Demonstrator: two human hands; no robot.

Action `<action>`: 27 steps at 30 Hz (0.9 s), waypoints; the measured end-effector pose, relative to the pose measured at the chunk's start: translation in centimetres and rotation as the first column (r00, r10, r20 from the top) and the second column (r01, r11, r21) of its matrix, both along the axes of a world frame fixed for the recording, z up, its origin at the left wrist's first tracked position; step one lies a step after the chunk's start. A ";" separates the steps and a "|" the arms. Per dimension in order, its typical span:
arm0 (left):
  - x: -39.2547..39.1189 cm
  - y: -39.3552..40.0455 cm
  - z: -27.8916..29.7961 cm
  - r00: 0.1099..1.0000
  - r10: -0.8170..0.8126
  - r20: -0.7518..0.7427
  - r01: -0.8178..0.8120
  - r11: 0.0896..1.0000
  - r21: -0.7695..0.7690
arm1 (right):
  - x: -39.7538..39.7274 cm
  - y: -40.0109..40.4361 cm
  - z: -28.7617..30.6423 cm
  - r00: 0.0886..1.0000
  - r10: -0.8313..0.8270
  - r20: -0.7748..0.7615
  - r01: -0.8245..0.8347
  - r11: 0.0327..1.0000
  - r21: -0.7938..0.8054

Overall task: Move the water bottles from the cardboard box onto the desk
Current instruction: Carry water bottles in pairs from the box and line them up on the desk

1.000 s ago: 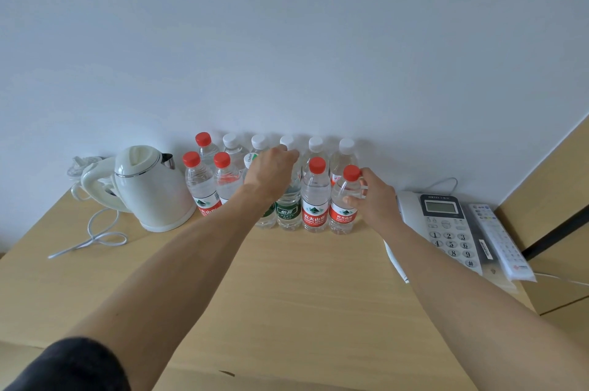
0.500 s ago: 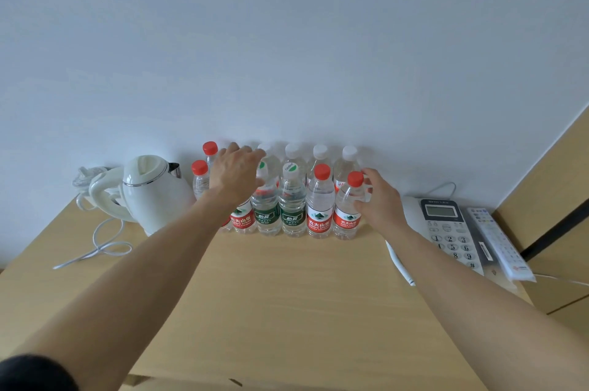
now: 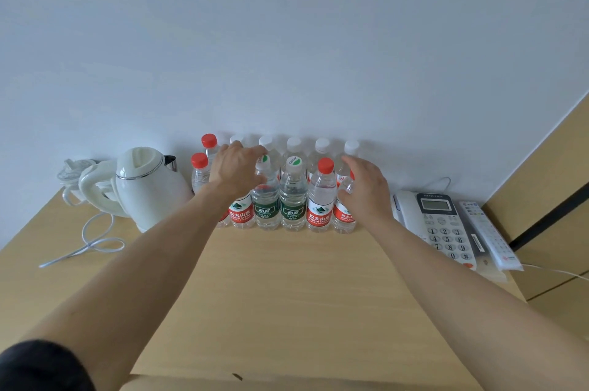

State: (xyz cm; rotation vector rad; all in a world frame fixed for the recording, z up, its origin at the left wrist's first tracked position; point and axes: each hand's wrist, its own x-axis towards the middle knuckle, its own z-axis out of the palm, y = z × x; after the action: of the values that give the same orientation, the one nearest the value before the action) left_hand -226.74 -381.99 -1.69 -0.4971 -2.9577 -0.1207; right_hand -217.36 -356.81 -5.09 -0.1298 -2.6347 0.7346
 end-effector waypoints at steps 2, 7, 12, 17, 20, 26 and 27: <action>-0.1 -0.1 -0.2 1.000 -0.008 0.003 0.008 1.000 -0.020 | -0.3 -0.3 0.3 1.000 0.010 -0.013 -0.009 1.000 0.012; -0.1 0.2 -0.5 0.998 0.015 -0.062 -0.015 1.000 0.005 | -0.9 -1.4 1.0 0.989 0.148 -0.024 -0.147 0.987 0.065; -0.3 0.1 -0.9 0.995 -0.008 -0.096 0.010 1.000 0.025 | -1.0 -2.4 0.5 0.984 0.177 0.005 -0.177 0.983 0.057; -0.3 -0.9 -0.3 0.993 -0.087 -0.078 0.085 0.996 -0.024 | -1.1 -2.3 0.5 0.987 0.163 0.010 -0.163 0.985 0.058; -0.7 -2.7 0.5 0.989 -0.108 -0.099 0.097 0.990 -0.105 | -1.0 -2.3 0.3 0.986 0.167 0.009 -0.167 0.984 0.067; -1.4 -4.5 1.2 1.000 -0.030 0.003 0.030 0.982 -0.186 | -1.0 -2.4 0.3 0.988 0.153 0.033 -0.155 0.985 0.074; -1.5 -4.5 1.2 1.000 -0.018 0.017 0.021 0.987 -0.161 | -1.0 -2.5 0.3 0.988 0.150 0.037 -0.153 0.985 0.076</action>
State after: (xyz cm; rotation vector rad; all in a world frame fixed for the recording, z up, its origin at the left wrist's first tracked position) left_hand -228.21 -386.52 -0.48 -0.5475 -2.9925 0.1142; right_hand -218.38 -359.26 -4.82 0.0833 -2.7210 0.6818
